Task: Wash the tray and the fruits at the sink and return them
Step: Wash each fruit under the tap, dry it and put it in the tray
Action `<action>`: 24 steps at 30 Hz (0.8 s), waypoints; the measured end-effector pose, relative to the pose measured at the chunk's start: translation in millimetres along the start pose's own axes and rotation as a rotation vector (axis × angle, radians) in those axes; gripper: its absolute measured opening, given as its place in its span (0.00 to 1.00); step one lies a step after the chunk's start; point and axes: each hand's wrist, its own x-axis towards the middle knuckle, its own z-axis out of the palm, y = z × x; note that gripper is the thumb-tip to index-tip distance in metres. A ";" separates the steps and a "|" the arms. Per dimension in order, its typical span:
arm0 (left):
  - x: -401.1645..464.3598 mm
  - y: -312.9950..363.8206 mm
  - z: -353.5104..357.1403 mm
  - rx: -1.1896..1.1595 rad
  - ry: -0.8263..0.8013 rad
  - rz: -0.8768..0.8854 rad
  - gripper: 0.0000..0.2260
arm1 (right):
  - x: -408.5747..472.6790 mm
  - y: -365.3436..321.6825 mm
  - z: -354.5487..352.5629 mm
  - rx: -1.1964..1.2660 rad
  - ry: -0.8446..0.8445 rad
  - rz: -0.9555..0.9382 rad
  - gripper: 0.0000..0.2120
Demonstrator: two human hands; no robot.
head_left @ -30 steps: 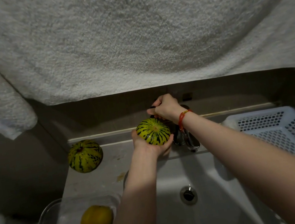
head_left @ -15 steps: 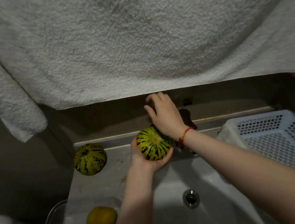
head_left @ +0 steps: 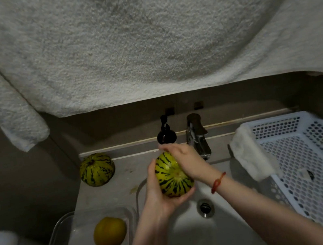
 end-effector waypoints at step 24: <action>2.3 -51.8 -5.7 0.009 -0.079 -0.026 0.26 | -64.7 14.7 -11.0 0.578 0.238 0.187 0.07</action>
